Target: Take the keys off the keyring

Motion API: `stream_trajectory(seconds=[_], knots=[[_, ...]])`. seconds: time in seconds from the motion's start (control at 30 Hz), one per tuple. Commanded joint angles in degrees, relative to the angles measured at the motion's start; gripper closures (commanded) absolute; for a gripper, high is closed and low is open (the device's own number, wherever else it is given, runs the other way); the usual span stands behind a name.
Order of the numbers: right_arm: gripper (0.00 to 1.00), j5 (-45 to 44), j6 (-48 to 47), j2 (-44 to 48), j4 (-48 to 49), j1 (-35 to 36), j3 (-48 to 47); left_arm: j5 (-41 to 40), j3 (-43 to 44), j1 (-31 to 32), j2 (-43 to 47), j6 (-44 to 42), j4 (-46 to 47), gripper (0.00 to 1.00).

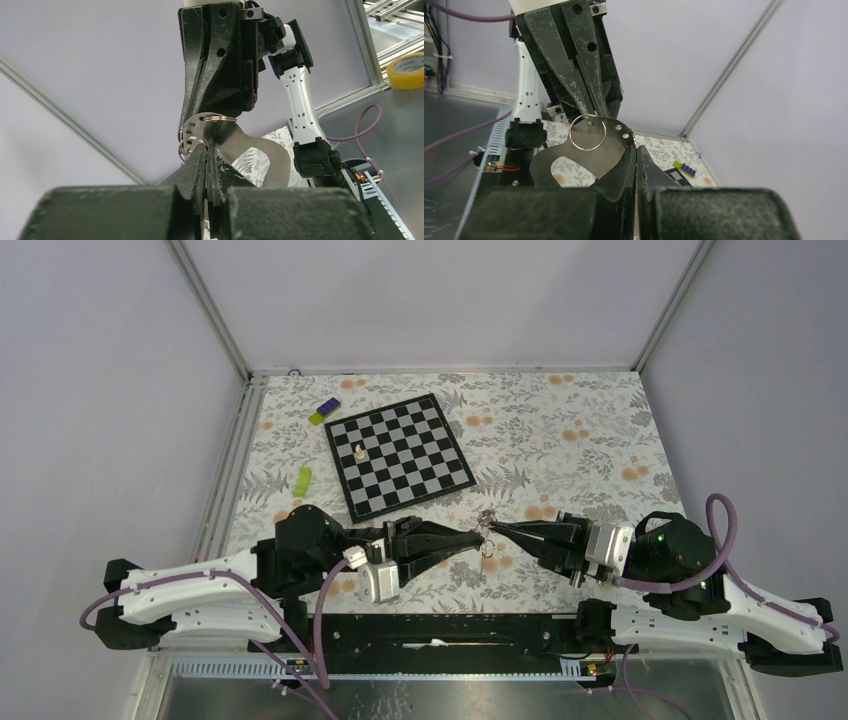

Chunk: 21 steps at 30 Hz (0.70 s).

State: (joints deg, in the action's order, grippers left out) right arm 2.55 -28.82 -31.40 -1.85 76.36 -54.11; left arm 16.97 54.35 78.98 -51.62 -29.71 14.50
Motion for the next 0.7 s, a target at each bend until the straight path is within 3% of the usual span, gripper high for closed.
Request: stream_trajectory(seconds=[0.0, 0.37, 0.67], knots=[[1.00, -5.69, 8.14, -0.41, 3.76, -0.23, -2.31, 4.67, 1.37, 0.39, 1.32, -2.74, -0.51, 1.00], [1.00, -7.67, 21.28, 0.30, 4.57, -0.27, -0.66, 10.48, 6.36, 0.39, -0.17, -14.02, -12.02, 1.00], [1.00, -8.47, 28.24, 1.67, 6.14, -0.24, 1.86, 13.23, 8.12, 0.47, -0.65, -18.47, -16.83, 1.00]])
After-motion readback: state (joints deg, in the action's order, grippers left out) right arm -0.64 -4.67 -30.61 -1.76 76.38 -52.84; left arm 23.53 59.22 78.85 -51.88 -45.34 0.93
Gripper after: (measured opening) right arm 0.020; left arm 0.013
